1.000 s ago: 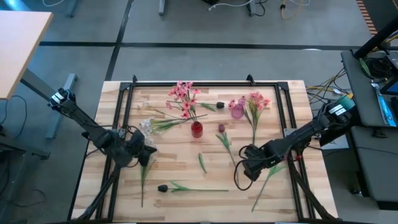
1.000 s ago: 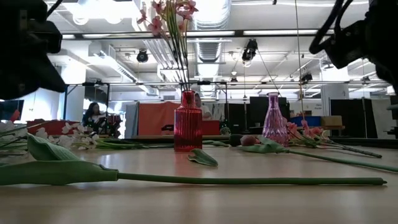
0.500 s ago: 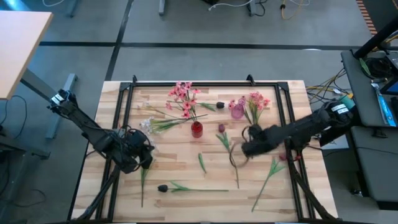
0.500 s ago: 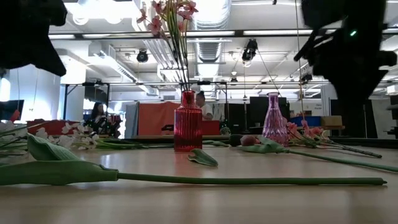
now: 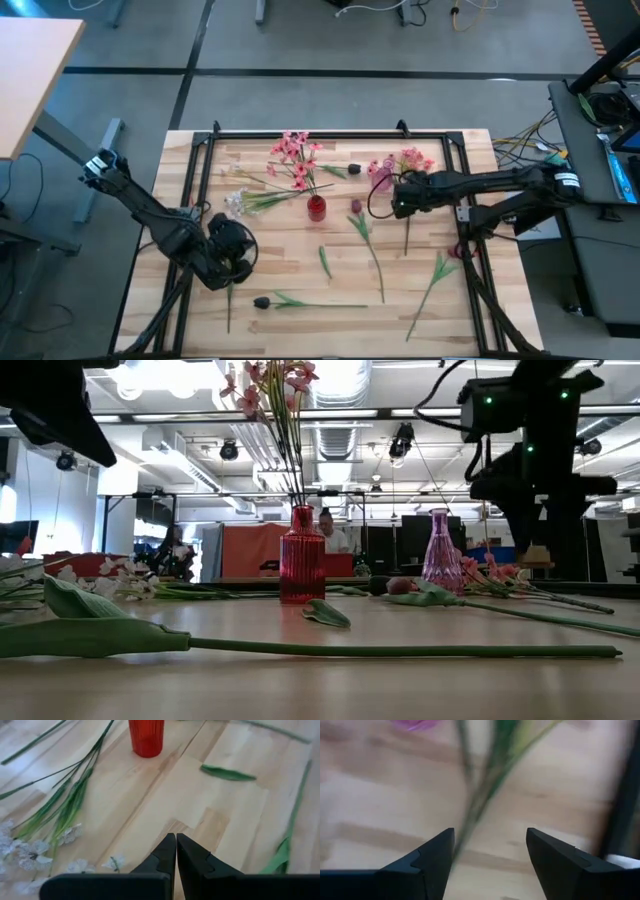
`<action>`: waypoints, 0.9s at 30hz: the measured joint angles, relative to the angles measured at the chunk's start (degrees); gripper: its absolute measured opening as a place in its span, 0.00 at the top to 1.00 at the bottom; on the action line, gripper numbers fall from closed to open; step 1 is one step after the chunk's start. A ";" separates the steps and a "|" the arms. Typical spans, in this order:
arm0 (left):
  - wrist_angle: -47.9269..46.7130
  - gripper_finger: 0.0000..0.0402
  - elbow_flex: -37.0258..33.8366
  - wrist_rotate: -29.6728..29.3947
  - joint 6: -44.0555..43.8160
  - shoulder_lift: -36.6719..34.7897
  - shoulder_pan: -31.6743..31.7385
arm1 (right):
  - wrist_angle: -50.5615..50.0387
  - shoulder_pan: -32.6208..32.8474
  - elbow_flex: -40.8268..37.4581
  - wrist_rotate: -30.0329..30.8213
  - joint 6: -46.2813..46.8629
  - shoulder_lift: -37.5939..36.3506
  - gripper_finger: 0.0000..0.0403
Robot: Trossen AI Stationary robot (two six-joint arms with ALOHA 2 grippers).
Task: Sort flowers into vase by color
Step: Put the pink flowers into the red vase
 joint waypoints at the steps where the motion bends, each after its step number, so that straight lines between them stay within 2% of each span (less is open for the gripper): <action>1: -0.33 1.00 0.06 0.22 0.01 0.40 0.00 | 2.29 0.00 -1.10 -0.95 0.01 -0.65 0.39; 7: -1.71 1.00 0.06 0.31 0.01 1.29 0.00 | 8.60 0.00 -6.41 -2.10 3.01 -1.91 0.36; 13: -1.73 1.00 0.06 -0.19 0.01 1.08 0.00 | 17.18 -1.65 -9.65 -2.04 3.01 0.40 0.42; 21: -1.61 1.00 0.06 -1.31 -0.19 0.98 0.00 | 18.63 -3.21 -10.63 -1.92 3.05 6.98 0.57; 27: -1.45 1.00 0.06 -1.58 -0.84 0.98 0.00 | 18.51 -3.21 -10.49 -2.08 2.77 7.22 0.78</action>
